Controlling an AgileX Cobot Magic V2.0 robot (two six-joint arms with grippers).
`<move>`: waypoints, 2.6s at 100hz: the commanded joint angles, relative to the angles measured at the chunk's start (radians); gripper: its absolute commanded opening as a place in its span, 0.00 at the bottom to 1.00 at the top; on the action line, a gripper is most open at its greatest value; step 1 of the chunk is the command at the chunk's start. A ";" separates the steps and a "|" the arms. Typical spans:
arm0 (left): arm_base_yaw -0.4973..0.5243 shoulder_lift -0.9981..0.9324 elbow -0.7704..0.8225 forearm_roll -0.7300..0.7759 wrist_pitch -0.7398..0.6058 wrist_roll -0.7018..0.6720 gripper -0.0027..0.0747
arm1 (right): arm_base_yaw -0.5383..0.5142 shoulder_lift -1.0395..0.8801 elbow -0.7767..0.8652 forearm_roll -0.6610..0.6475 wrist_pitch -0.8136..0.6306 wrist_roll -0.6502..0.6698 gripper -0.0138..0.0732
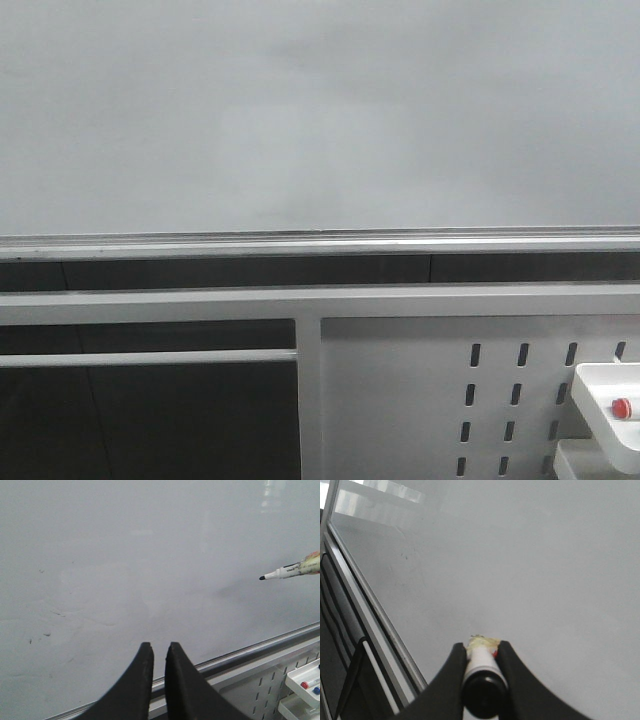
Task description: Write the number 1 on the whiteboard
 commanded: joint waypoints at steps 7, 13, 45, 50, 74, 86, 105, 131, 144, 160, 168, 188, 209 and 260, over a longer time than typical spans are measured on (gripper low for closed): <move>0.003 0.012 -0.026 -0.025 -0.088 -0.010 0.09 | -0.024 0.022 -0.032 0.005 -0.093 -0.024 0.10; 0.003 0.012 -0.026 -0.025 -0.088 -0.010 0.09 | -0.038 0.038 -0.032 0.005 -0.112 -0.024 0.10; 0.003 0.012 -0.026 -0.024 -0.088 -0.010 0.09 | -0.077 0.071 -0.034 0.009 -0.183 -0.039 0.10; 0.003 0.012 -0.026 -0.024 -0.088 -0.010 0.09 | -0.084 0.071 -0.034 0.013 -0.183 -0.045 0.10; 0.003 0.012 -0.026 -0.022 -0.088 -0.008 0.09 | -0.133 0.071 -0.034 0.020 -0.183 -0.045 0.10; 0.003 0.012 -0.026 -0.022 -0.088 -0.008 0.09 | -0.143 0.071 -0.034 0.031 -0.183 -0.045 0.10; 0.003 0.012 -0.026 -0.022 -0.088 -0.008 0.09 | -0.143 0.094 -0.034 0.042 -0.183 -0.045 0.10; 0.003 0.012 -0.026 -0.022 -0.088 -0.008 0.09 | -0.144 0.142 -0.034 0.066 -0.236 -0.046 0.10; 0.003 0.012 -0.026 -0.022 -0.088 -0.008 0.09 | -0.144 0.142 -0.034 0.102 -0.244 -0.091 0.10; 0.003 0.012 -0.026 -0.022 -0.088 -0.008 0.09 | -0.144 0.142 -0.034 0.194 -0.249 -0.172 0.10; 0.003 0.012 -0.026 -0.022 -0.088 -0.008 0.09 | -0.144 0.142 -0.034 0.195 -0.249 -0.172 0.10; 0.003 0.012 -0.026 -0.022 -0.088 -0.008 0.09 | -0.144 0.158 -0.034 0.197 -0.255 -0.172 0.10; 0.003 0.012 -0.026 -0.022 -0.088 -0.008 0.09 | -0.156 0.171 -0.034 0.197 -0.272 -0.172 0.10; 0.003 0.012 -0.026 -0.022 -0.088 -0.008 0.09 | -0.176 0.174 -0.034 0.239 -0.226 -0.172 0.10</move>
